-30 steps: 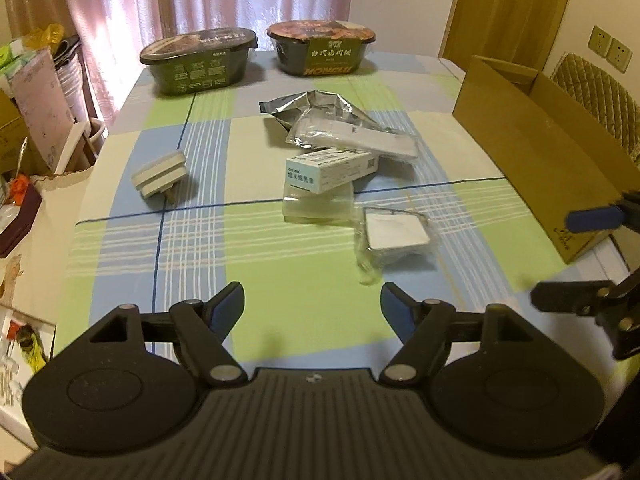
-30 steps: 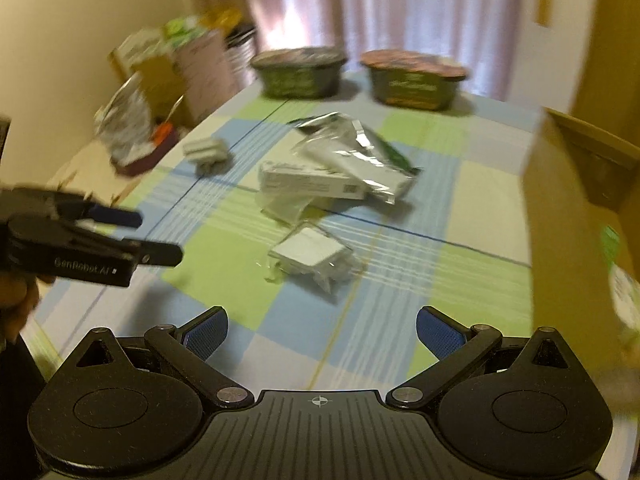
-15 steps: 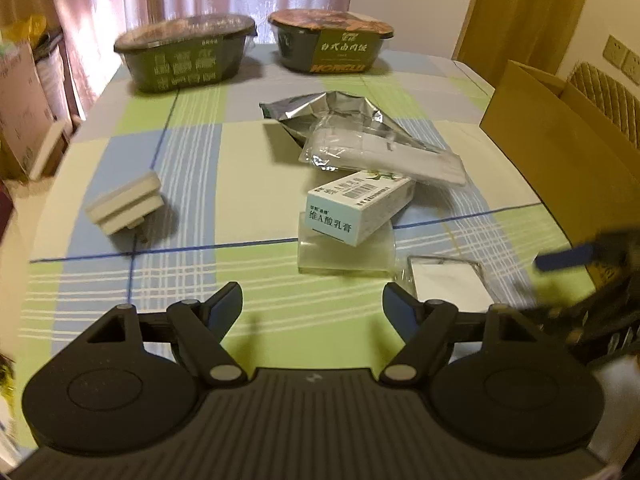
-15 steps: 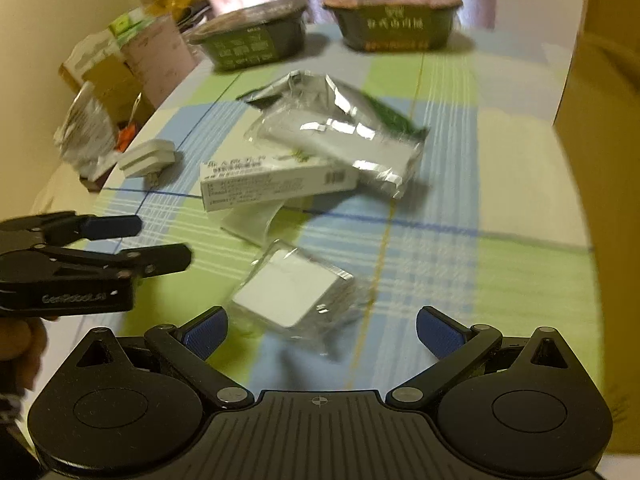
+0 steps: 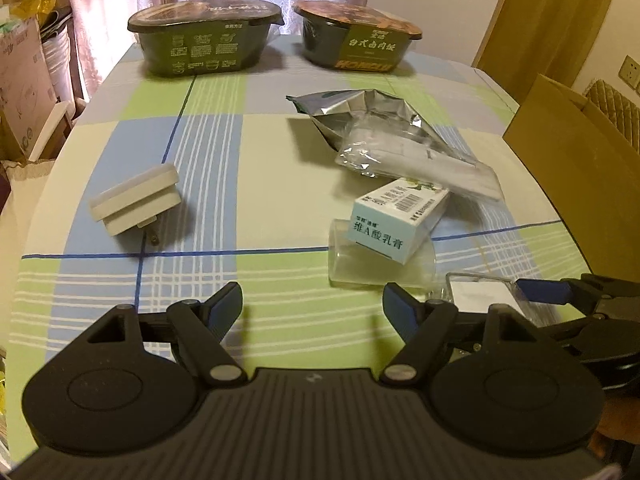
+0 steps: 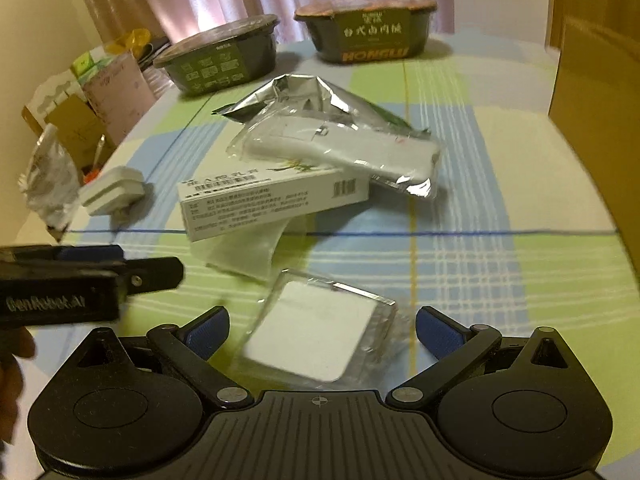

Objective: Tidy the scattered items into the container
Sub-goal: 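Grasp the clear cup with the left tool while the right tool grasps the padded packet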

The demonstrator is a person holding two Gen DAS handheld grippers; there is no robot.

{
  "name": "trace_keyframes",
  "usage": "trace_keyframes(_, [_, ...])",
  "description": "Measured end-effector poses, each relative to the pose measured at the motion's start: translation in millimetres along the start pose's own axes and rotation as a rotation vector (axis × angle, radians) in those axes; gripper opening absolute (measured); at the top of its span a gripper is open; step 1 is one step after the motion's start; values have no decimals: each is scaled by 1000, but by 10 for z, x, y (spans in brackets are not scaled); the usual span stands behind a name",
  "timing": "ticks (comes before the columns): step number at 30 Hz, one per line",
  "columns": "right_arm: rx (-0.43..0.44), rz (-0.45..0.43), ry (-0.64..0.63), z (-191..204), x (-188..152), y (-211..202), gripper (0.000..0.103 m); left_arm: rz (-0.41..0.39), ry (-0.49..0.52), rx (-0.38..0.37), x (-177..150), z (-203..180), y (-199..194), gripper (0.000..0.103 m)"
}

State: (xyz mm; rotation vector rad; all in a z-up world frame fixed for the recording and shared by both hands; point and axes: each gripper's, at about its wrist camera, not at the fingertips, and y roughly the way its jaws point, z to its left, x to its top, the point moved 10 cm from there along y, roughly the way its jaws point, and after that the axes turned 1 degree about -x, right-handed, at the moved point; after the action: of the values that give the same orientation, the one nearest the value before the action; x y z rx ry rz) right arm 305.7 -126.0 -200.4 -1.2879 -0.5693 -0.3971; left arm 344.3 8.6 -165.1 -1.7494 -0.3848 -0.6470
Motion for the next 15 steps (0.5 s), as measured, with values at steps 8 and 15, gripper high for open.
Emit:
trace_keyframes(8, [-28, -10, -19, -368, -86, -234, 72, 8, 71, -41, 57, -293, 195, 74])
trace_keyframes(15, [-58, -6, 10, -665, -236, -426, 73, 9, 131, -12, 70, -466, 454, 78])
